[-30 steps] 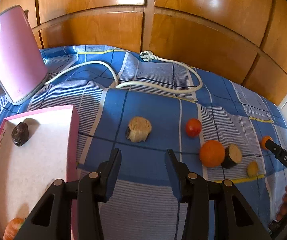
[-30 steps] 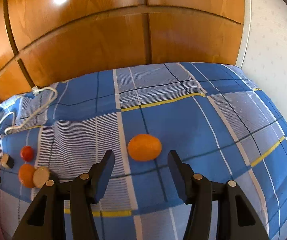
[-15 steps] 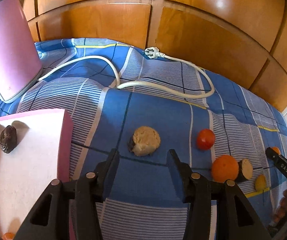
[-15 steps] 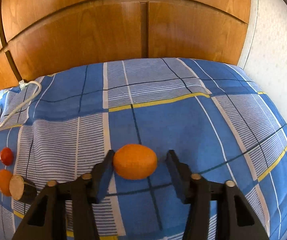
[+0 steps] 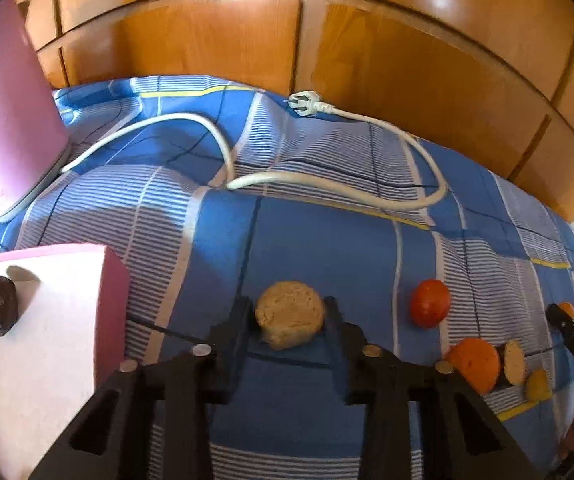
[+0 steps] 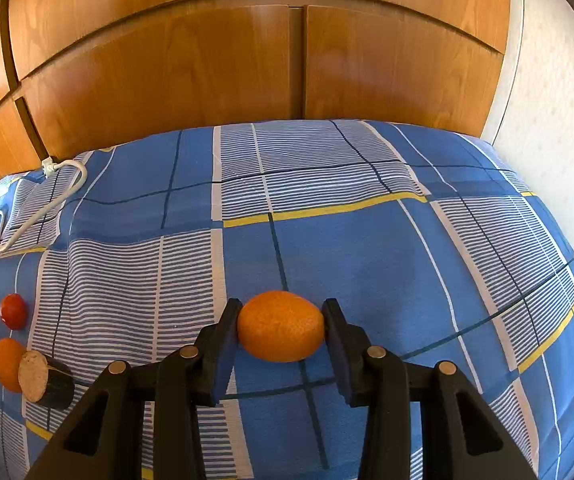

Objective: Organize fruits
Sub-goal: 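Move the right gripper to the large orange on the bedspread and close on it, then close the left gripper on the round beige bun while the right holds the orange, then carry the orange and the beige bun into the tray and open both grippers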

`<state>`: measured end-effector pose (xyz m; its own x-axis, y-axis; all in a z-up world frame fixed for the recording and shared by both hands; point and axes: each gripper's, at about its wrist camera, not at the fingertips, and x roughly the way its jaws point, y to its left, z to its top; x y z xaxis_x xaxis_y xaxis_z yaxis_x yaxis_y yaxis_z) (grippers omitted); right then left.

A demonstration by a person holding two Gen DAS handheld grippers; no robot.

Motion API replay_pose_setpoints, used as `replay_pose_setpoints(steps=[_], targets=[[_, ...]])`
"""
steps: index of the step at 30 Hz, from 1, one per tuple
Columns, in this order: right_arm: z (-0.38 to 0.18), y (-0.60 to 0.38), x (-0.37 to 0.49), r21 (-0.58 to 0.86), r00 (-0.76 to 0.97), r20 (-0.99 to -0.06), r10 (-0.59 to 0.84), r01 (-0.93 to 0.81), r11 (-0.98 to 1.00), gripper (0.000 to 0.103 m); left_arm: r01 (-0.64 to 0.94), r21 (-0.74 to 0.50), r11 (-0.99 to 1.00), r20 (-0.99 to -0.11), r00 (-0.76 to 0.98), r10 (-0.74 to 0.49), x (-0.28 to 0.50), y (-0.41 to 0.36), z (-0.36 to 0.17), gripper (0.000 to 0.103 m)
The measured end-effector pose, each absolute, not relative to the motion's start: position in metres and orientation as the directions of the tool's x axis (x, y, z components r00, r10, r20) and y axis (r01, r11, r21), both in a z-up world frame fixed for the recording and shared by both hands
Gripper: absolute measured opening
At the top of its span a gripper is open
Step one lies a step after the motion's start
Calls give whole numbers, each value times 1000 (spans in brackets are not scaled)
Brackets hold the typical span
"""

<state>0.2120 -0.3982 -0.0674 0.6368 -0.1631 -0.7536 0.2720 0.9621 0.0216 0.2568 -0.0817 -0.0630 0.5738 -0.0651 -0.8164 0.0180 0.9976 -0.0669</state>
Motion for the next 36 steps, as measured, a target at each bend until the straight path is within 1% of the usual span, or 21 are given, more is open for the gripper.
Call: replay_pose_setpoints(steps=[9, 18, 22, 26, 30, 34, 36], targets=[[-63, -385, 196, 24, 639, -758, -130, 227, 974, 41, 79, -53, 995, -819, 567, -89, 218, -96, -56, 34], [-58, -380, 149, 45, 628, -772, -98, 208, 977, 41, 173, -33, 984, -817, 562, -126, 158, -118, -50, 34], [-51, -367, 119, 60, 645, -762, -56, 157, 986, 41, 200, -44, 979, -818, 555, -150, 132, -126, -49, 34], [-47, -345, 96, 96, 656, -754, 24, 74, 993, 41, 218, -48, 975, -828, 538, -161, 113, -130, -54, 34], [-54, -322, 85, 115, 640, -763, 85, 5, 993, 41, 224, -43, 974, -820, 548, -163, 100, -129, -59, 34], [-65, -303, 80, 109, 637, -764, 102, -28, 994, 41, 212, -78, 974, -808, 559, -187, 98, -124, -61, 35], [-69, -296, 76, 81, 650, -756, 74, -20, 997, 41, 213, -84, 973, -802, 565, -193, 98, -123, -62, 35]])
